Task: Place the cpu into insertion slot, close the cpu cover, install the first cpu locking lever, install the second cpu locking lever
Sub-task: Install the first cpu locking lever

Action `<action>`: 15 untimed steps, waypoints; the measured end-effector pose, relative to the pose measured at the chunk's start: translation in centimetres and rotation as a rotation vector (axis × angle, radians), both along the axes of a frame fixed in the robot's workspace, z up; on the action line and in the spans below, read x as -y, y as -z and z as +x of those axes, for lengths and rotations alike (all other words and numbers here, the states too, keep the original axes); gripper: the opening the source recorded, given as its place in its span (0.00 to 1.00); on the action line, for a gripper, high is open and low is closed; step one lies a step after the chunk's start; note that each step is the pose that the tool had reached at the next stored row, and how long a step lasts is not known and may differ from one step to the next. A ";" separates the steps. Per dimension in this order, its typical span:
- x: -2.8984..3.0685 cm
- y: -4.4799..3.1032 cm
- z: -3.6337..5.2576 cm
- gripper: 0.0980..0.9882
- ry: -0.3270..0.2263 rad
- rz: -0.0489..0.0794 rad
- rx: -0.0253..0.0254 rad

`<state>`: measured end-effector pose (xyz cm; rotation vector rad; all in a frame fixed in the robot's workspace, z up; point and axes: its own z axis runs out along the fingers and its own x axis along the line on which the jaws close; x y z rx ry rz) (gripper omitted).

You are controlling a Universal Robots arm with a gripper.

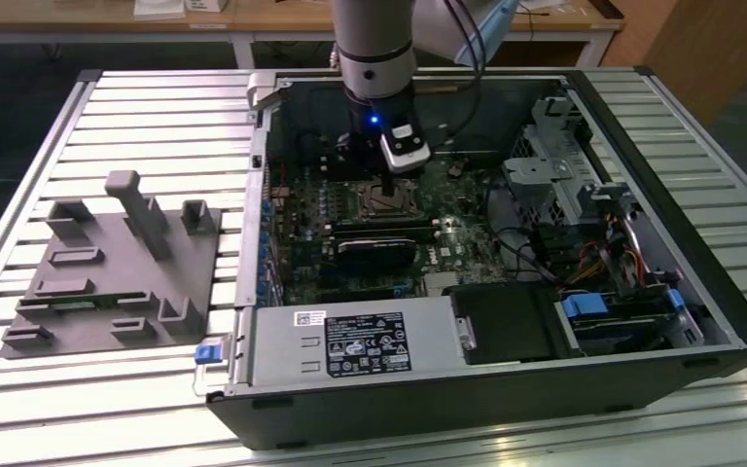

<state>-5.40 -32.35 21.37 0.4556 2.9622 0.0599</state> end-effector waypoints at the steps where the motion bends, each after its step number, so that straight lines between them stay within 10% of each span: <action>1: 0.00 0.00 0.00 0.01 -0.013 0.000 0.0000; 15: 0.00 -1.13 0.12 0.01 -0.044 0.000 -0.0004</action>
